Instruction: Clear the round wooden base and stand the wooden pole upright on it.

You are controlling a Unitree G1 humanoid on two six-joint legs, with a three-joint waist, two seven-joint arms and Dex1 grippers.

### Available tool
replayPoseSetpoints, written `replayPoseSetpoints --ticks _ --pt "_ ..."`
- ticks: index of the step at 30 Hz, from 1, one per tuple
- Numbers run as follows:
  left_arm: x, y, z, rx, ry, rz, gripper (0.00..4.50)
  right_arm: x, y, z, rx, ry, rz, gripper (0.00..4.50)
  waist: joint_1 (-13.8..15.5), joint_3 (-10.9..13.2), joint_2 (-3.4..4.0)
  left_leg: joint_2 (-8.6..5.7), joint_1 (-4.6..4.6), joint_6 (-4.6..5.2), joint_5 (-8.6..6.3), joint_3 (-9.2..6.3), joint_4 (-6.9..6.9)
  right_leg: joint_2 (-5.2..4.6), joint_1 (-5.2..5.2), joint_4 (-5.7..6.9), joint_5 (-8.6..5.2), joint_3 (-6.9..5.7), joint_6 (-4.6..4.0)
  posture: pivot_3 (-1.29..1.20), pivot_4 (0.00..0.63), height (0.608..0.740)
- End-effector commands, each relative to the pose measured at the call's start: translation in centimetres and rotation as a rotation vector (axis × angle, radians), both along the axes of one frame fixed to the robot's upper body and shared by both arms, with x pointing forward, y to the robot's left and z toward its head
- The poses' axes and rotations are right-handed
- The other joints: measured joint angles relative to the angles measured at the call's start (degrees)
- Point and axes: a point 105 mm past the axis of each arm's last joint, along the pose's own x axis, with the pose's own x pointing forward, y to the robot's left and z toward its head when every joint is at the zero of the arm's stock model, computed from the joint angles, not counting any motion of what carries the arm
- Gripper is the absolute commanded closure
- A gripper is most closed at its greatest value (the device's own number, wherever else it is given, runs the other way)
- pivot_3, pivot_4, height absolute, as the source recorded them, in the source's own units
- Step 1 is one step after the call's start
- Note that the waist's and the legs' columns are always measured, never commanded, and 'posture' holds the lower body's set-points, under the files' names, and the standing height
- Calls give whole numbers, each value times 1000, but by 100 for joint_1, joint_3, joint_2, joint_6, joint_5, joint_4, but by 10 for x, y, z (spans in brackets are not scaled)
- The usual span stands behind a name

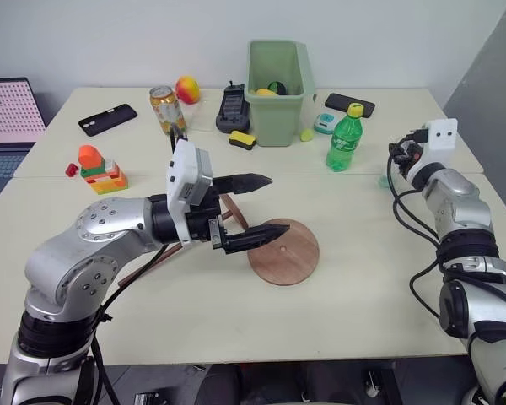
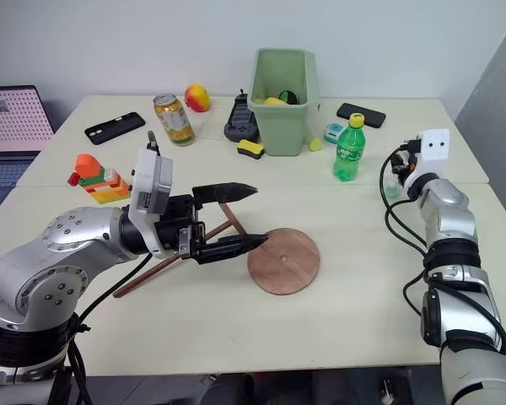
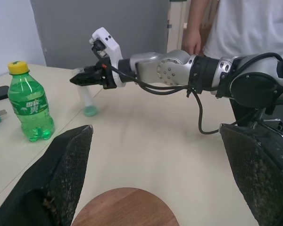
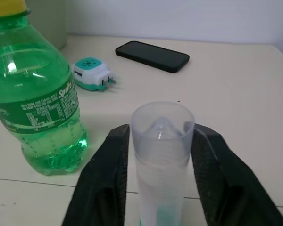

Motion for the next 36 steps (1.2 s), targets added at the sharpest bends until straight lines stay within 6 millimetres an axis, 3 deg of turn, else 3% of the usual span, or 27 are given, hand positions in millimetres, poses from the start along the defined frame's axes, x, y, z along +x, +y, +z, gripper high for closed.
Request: replayPoseSetpoints --ticks 1,7,10,14,16,18,21,25,26,31,33,36 --pt "-3 2 8 -7 -41 -1 0 -4 -6 16 7 -59 -7 1569 0 0 0 0 0 0 0 -1 0 0 0 0 0 -1 0 0 150 740" --pt "-2 5 8 3 -32 5 0 -16 -8 40 -61 -150 -8 137 4 0 0 2 -3 -2 1 -2 -1 -5 -4 1 0 1 0 0 150 740" --pt "-3 10 5 34 -10 1 0 -29 -2 60 -80 -220 3 57 8 0 1 2 -6 -2 1 -4 -1 -5 -7 2 0 0 0 0 150 740" --pt "12 38 5 120 27 65 0 -51 14 108 -118 -380 48 57 3 1 2 4 -8 0 0 -7 -3 -5 -21 8 0 2 0 0 150 740" --pt "25 58 3 184 67 115 0 -63 34 125 -72 -429 155 57 2 2 4 2 -11 2 -1 -5 -5 0 -34 17 0 -1 0 0 150 740" --pt "41 81 -4 299 113 188 0 -76 63 129 -32 -416 329 57 1 2 4 -3 -15 4 -2 -7 -4 12 -42 23 0 -6 0 0 150 740" --pt "64 98 -12 372 215 253 0 -101 107 111 -50 -331 603 57 10 1 6 -2 -15 8 -5 -10 -8 31 -41 18 0 -10 0 0 150 740" --pt "83 104 -34 538 250 219 0 -137 147 60 -113 -147 898 57 135 1 6 -17 -30 10 -5 -6 -1 38 -38 10 0 -34 0 0 150 740" --pt "85 103 -40 578 289 195 0 -148 152 40 -145 -77 963 57 141 2 6 -17 -36 10 -5 -6 0 38 -43 9 0 -35 -1 0 150 740" --pt "100 95 -58 692 380 148 0 -181 156 -18 -198 141 1083 57 174 4 7 -18 -100 8 -4 -44 49 35 -62 5 0 -81 -1 0 150 740" --pt "105 89 -64 742 388 115 0 -193 158 -31 -169 200 1097 57 176 4 7 -19 -110 17 -9 -59 73 34 -61 15 0 -97 -2 0 150 740" --pt "110 79 -69 778 382 66 0 -200 164 -36 -94 217 1073 57 165 4 7 -23 -108 18 -10 -78 80 34 -51 20 1 -112 -3 0 150 740"
